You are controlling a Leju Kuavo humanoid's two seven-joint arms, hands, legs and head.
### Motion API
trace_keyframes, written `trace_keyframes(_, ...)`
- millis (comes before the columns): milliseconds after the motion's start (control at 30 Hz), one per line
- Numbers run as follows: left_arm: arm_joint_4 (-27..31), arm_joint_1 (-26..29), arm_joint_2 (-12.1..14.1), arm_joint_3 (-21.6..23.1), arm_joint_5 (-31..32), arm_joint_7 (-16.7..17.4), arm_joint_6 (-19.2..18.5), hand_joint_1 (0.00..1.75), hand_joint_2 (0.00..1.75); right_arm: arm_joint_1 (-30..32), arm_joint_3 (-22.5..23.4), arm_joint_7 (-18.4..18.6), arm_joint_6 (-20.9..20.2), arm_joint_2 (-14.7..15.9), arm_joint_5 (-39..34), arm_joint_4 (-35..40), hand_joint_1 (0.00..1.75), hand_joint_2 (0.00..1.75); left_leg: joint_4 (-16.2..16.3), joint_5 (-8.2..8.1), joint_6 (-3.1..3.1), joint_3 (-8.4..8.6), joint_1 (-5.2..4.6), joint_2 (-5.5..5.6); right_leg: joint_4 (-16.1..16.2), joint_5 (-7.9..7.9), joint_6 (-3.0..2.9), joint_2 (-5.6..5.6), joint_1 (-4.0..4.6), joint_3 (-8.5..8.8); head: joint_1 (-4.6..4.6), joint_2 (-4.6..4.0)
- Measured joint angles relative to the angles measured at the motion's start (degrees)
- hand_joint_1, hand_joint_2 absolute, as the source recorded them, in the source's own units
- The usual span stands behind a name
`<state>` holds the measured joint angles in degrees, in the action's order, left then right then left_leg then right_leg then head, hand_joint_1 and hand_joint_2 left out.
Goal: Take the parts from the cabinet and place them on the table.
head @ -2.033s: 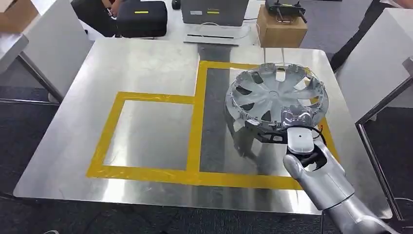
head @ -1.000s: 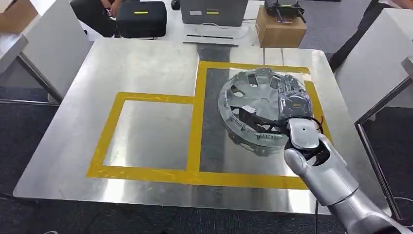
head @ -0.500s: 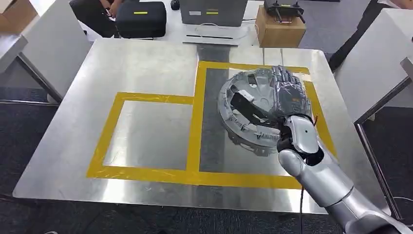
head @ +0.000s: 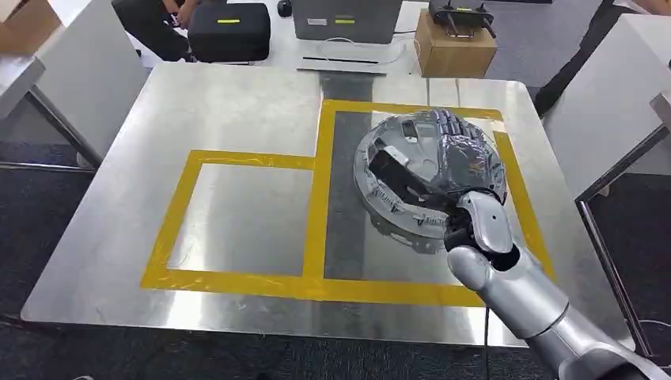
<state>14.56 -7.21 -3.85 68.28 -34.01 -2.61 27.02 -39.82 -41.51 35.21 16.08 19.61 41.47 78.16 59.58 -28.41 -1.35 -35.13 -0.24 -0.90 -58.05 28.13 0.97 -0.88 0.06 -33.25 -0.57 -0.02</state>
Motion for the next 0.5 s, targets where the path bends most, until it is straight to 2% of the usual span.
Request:
trace_keyframes(33,0.00,0.10,0.00,-0.02,-1.48,-1.89,0.52,0.00,0.00,0.46,-0.33,-7.70,10.46,-0.22,-11.78,1.01,0.00,1.75,0.00,0.00,0.00,0.02,0.01,0.00,0.00,0.00,0.00,0.01,0.00,0.00,0.00,0.00)
trace_keyframes(67,0.00,0.25,0.00,-0.09,-3.09,-4.12,0.91,0.00,0.00,1.21,-0.48,-16.40,18.04,-0.46,-22.61,2.37,0.00,1.75,0.00,-0.03,0.03,0.06,0.01,0.02,0.01,0.01,-0.01,0.00,0.00,0.02,0.00,0.00)
trace_keyframes(100,0.00,0.45,0.00,-0.26,-4.95,-6.71,1.37,0.00,0.00,2.71,-0.57,-24.72,22.83,-0.83,-30.63,3.92,0.00,1.75,0.00,-0.08,0.10,0.13,0.02,0.09,0.01,0.05,-0.01,0.00,0.01,0.09,-0.02,0.00)
trace_keyframes(133,0.00,0.71,0.00,-0.66,-7.13,-9.78,1.77,0.00,0.00,5.11,-0.50,-35.98,24.71,-1.36,-38.92,6.63,0.00,1.75,0.00,-0.15,0.07,0.25,0.07,0.16,0.04,0.17,0.05,0.00,0.03,0.23,0.02,0.00)
trace_keyframes(167,0.00,0.99,0.02,-1.40,-9.80,-13.01,2.14,0.00,0.00,8.22,-0.68,-45.33,24.31,-1.57,-44.07,9.41,0.00,1.75,0.00,-0.28,0.12,0.40,0.10,0.33,0.06,0.30,-0.02,-0.05,0.06,0.44,0.02,0.00)
trace_keyframes(233,0.00,1.38,0.07,-2.91,-14.54,-17.77,2.25,0.00,0.00,14.39,-1.05,-60.13,23.96,-2.16,-46.41,16.42,0.00,1.75,0.00,-0.42,0.20,0.60,0.10,0.73,0.06,0.53,0.01,-0.16,0.05,0.66,0.11,0.00)
trace_keyframes(300,-0.02,1.70,0.26,-4.73,-18.38,-20.63,1.92,0.00,0.00,20.09,-1.40,-68.56,23.85,-2.82,-44.15,23.11,0.00,1.75,0.01,-0.64,0.23,0.74,0.12,1.01,0.13,0.73,0.15,-0.32,0.06,0.90,0.11,0.00)
trace_keyframes(367,-0.04,2.12,0.44,-6.83,-20.21,-20.96,1.88,0.00,0.00,25.03,-2.07,-72.91,23.74,-3.21,-42.58,29.43,0.00,1.75,0.01,-0.81,0.23,0.92,0.07,1.10,0.14,0.89,0.17,-0.43,0.00,1.11,0.11,0.00)
trace_keyframes(500,-0.11,2.25,0.89,-8.63,-19.97,-16.28,1.64,0.00,0.00,26.96,-5.06,-75.10,21.87,-3.87,-42.50,38.37,0.00,1.75,0.01,-0.98,0.09,1.13,-0.09,0.78,0.16,0.90,0.16,-0.30,-0.13,1.19,0.09,0.00)
